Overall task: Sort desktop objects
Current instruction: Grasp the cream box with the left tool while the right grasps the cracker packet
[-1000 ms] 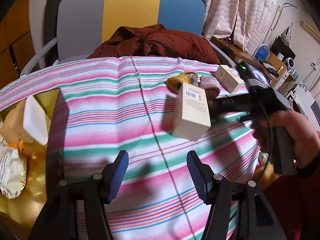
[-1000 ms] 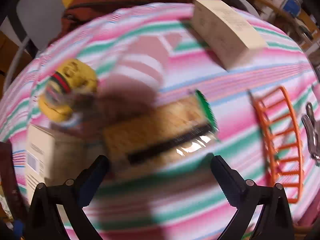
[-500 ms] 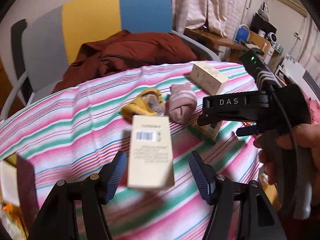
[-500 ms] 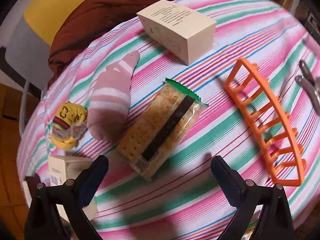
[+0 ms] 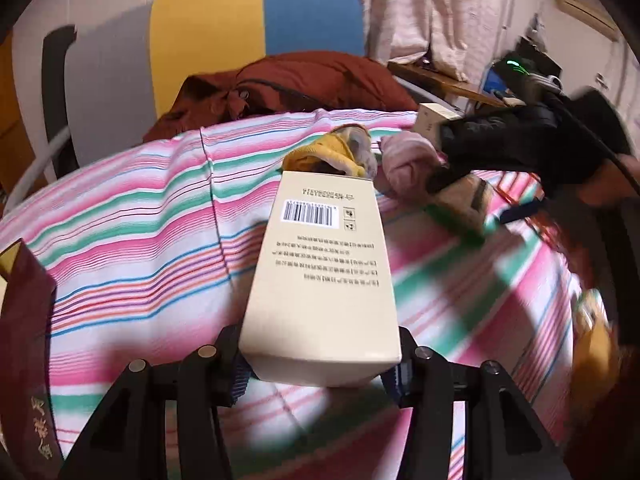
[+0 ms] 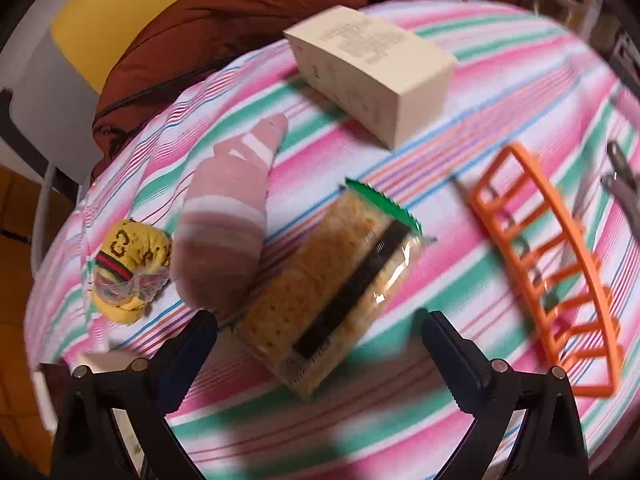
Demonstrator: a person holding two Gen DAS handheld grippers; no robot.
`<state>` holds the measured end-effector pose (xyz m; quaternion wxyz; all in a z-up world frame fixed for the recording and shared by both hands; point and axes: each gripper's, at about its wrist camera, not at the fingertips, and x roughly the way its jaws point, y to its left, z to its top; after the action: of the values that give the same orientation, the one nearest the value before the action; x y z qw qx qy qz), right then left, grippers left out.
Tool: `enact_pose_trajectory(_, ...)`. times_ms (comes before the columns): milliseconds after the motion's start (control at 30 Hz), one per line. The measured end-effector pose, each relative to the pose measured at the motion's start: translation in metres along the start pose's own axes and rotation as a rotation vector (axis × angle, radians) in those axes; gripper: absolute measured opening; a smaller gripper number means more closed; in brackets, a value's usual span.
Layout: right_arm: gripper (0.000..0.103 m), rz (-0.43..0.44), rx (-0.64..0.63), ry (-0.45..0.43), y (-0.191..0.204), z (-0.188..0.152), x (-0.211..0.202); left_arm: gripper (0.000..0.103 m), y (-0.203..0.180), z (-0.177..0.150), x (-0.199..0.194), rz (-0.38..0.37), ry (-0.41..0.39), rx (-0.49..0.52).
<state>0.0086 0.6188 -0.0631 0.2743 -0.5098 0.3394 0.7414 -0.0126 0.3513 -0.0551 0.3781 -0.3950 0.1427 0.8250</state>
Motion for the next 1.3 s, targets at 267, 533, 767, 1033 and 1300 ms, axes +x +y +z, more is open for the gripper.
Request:
enact_pose_trajectory(267,0.08,-0.132,-0.188,-0.024,0.019,-0.004,0.004,0.053,0.02,-0.014,-0.015,-0.052,-0.034,-0.064)
enact_pose_trajectory(533,0.068,-0.102,-0.163,0.033,0.009,-0.023,-0.01,0.055,0.021,-0.02,-0.018,-0.054,-0.037,-0.054)
enact_pose_trajectory(767,0.084,-0.047,-0.096,0.01,0.002,-0.009,-0.007,0.056,0.013,-0.012,-0.024,-0.008,-0.017,-0.041)
enact_pose_trajectory(1033,0.056,-0.067,-0.081,-0.025,-0.007,-0.005,-0.014,0.053,0.014,0.0,-0.002,-0.015,0.006,0.003)
enact_pose_trajectory(1300,0.055,-0.048,-0.147,-0.013,0.003,-0.017,-0.017,0.052,0.016,-0.018,-0.013,0.014,-0.031,0.005)
